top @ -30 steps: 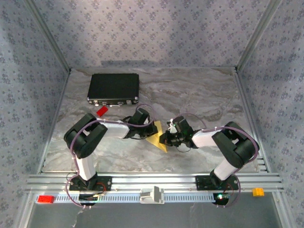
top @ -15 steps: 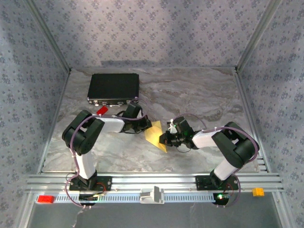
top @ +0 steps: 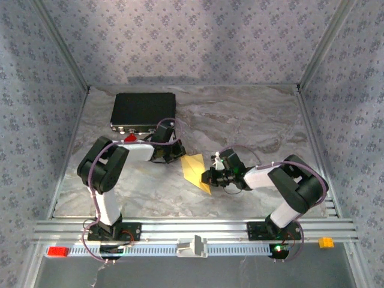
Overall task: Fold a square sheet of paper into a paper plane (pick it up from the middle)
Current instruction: Fourth fold the wing at the center of the table.
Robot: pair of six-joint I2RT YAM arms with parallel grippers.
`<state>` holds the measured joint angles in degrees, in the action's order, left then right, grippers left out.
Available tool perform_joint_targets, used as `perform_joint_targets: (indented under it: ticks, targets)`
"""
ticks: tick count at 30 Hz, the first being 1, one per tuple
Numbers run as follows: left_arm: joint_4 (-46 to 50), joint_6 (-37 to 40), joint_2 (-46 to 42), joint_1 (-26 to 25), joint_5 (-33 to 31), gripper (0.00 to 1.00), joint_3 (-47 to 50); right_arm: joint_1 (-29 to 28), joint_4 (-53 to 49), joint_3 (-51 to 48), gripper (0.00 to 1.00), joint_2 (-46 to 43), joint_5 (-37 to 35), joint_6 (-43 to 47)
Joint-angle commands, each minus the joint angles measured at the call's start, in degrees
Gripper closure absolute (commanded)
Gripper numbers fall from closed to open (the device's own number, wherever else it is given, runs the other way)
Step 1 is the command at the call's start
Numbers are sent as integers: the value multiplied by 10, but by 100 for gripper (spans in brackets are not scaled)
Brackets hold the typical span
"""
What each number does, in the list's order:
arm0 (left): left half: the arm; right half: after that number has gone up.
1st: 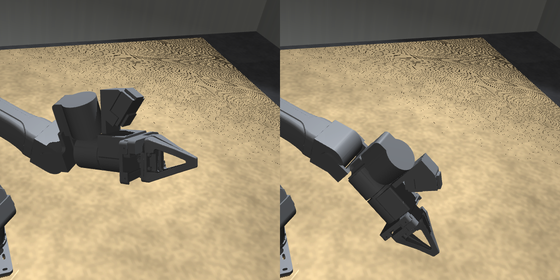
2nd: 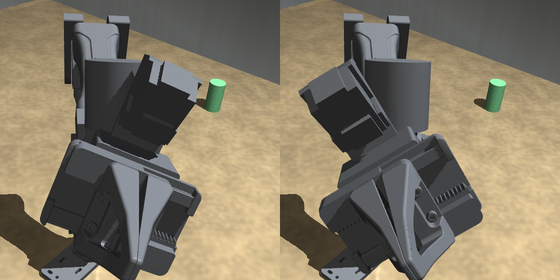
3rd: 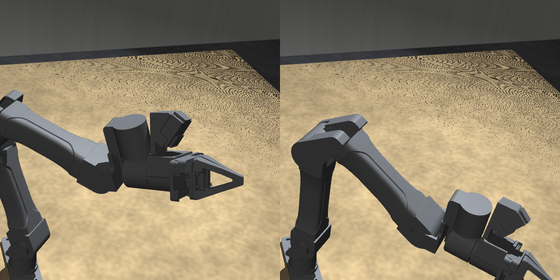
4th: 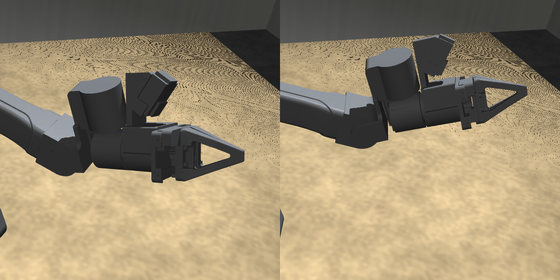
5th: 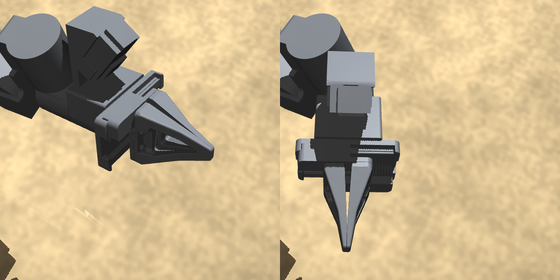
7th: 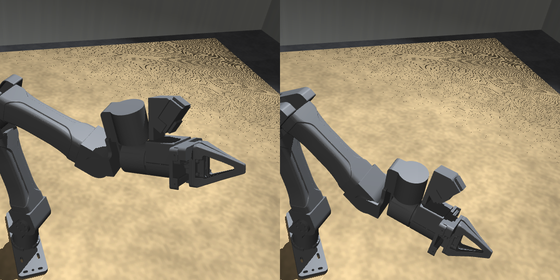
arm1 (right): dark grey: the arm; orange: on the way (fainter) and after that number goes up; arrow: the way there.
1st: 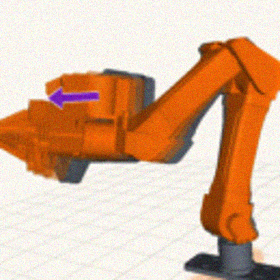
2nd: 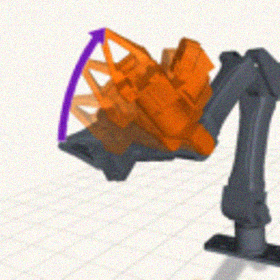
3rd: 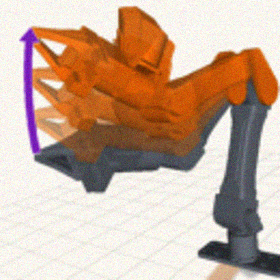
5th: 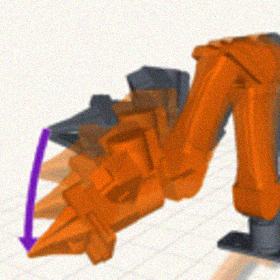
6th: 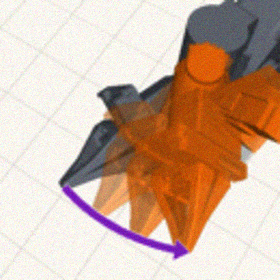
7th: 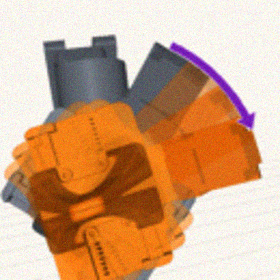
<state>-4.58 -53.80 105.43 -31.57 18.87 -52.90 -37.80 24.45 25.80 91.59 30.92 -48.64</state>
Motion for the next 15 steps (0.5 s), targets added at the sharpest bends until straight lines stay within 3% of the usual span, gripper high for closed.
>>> perform_joint_targets:
  ticks: [1,9,15]
  targets:
    - [16,6,-18,5,-31,96,14,-9,-111,-29,100,19,-12,9]
    - [28,16,-106,-22,-53,92,34,-9,-120,-17,100,18,-21,9]
    - [-7,19,-95,-76,-27,91,44,-9,-125,-16,100,12,-27,7]
